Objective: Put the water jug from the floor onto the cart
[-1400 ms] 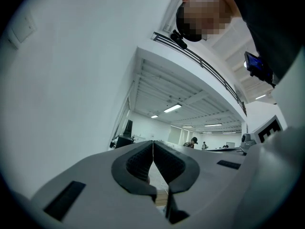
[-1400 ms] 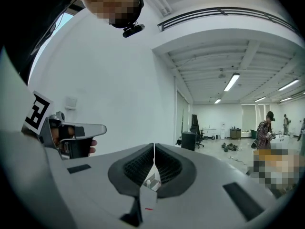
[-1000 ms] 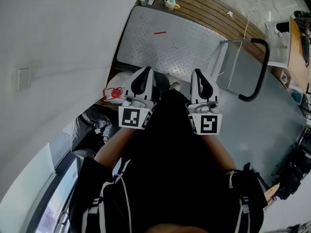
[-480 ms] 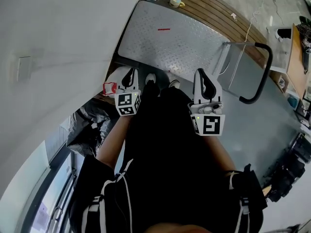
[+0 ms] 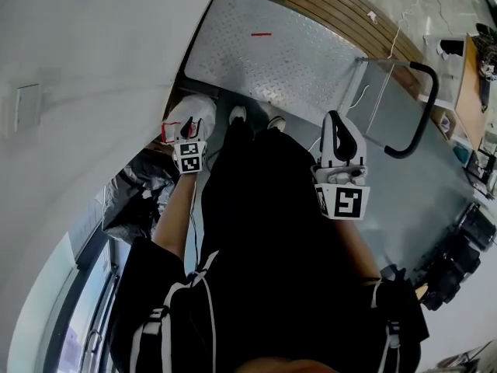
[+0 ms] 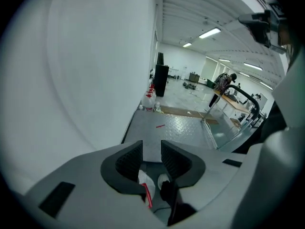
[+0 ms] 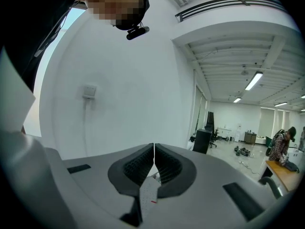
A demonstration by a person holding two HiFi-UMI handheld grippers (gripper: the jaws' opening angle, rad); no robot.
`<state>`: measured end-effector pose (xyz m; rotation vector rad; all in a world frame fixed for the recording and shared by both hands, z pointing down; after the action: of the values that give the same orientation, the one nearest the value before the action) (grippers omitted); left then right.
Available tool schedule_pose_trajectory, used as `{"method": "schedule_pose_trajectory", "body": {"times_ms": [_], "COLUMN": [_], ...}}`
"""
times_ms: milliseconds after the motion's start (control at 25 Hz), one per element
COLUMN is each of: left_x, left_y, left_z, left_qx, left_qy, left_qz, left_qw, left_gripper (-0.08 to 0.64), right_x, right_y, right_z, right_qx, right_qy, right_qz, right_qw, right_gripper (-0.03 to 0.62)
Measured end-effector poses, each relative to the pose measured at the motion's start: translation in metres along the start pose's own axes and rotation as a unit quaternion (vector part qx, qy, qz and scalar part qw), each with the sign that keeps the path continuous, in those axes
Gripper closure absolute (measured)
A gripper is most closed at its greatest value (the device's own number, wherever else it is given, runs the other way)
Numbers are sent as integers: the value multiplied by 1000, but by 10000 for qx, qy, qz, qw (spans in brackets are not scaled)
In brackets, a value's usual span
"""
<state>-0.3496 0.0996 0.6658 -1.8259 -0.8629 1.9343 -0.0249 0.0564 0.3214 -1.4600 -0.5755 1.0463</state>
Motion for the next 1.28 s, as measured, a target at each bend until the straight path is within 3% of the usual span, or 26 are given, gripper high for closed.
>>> {"method": "schedule_pose_trajectory", "body": {"times_ms": [120,200,280,560,760,920,1040,1120,1280], "left_x": [-19,-30,-35,-51,-68,-77,-90,-98,-101], "left_y": [-35,-62,-85,-125,-146,-153,-160,-166,-177], "left_z": [22,35,49,90,124,147,159,160,163], "left_qx": [-312,-658,-764,-8,-29,214,250,171,208], "left_qy": [-33,-73,-69,344,596,782,839,792,743], "left_qz": [517,885,1215,1915,2067,2172,1972,1945,2340], "left_qw": [9982,9939,9896,9809,9766,9728,9764,9776,9692], "left_gripper": [443,439,436,419,419,413,410,405,392], "right_x": [1,-2,-5,-26,-45,-60,-67,-66,-63], "right_y": [3,4,3,-15,-26,-34,-40,-44,-47], "right_z": [-3,1,9,27,45,56,67,65,57], "right_qx": [37,60,88,16,-53,-63,55,97,76], "right_qy": [-136,-116,-33,195,554,859,1073,1055,906], "right_qz": [-57,-40,16,252,442,633,632,715,954], "right_qw": [9999,9999,10000,9995,9975,9943,9922,9918,9913], "right_gripper": [572,572,572,572,572,572,572,572,572]}}
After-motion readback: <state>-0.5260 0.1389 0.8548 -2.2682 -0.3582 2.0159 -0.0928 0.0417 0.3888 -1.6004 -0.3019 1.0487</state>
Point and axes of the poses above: the fingertips, and each gripper's own axes: x backward along the fingers, z to its left, y out of its top, the point moved 6 cm from there along x, backward along the fingers, and after that the axes turned 10 degrees about y, right-handed, at the moved point
